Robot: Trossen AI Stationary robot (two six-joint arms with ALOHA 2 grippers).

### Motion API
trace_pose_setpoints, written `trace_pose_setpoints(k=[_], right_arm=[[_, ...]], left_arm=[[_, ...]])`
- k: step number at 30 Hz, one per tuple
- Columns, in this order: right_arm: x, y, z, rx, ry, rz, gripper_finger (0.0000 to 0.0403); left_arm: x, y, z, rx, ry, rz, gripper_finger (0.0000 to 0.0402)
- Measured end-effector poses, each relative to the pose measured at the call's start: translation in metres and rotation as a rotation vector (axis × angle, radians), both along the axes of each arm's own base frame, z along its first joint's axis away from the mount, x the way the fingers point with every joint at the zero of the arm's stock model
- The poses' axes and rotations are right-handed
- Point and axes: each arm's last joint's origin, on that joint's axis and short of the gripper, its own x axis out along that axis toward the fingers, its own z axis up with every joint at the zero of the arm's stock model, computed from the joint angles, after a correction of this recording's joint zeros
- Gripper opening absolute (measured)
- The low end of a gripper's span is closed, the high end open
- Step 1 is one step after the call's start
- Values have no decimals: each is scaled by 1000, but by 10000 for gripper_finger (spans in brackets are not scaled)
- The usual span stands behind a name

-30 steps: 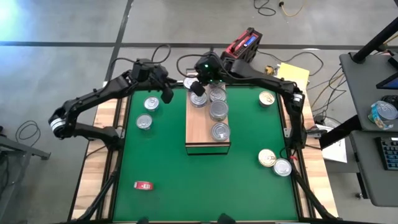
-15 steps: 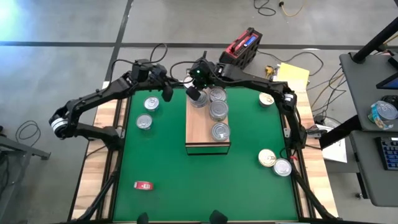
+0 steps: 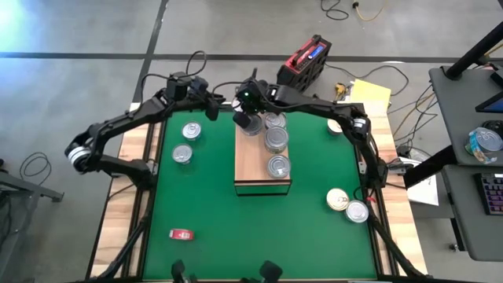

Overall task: Stack canned seafood by type on shelf
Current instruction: Stack the blue tuna can on top of the blue tuna can on the shelf

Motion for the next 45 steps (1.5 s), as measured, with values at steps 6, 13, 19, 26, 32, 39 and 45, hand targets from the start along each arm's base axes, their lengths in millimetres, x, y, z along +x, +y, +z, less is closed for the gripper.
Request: trace_pose_setpoints(k=[6, 13, 19, 26, 32, 39, 45], right_arm=[[4, -2, -7, -3, 10, -8, 12], [4, -1, -6, 0, 2, -7, 12], [5, -1, -6, 3, -5, -5, 12], [5, -1, -6, 4, -7, -3, 12], [5, -1, -6, 5, -7, -2, 12], [6, -1, -6, 8, -15, 6, 12], [8, 0, -4, 39, -50, 50, 12]], left_arm=[[4, 7, -15, -50, 45, 8, 107], [11, 13, -22, -85, 6, -27, 139], [13, 17, -27, -108, 3, -15, 168], [18, 22, -36, -137, 6, -7, 193], [22, 27, -46, -164, 13, -7, 201], [26, 28, -47, -185, -27, -59, 201], [23, 31, -46, -181, -31, -46, 201]])
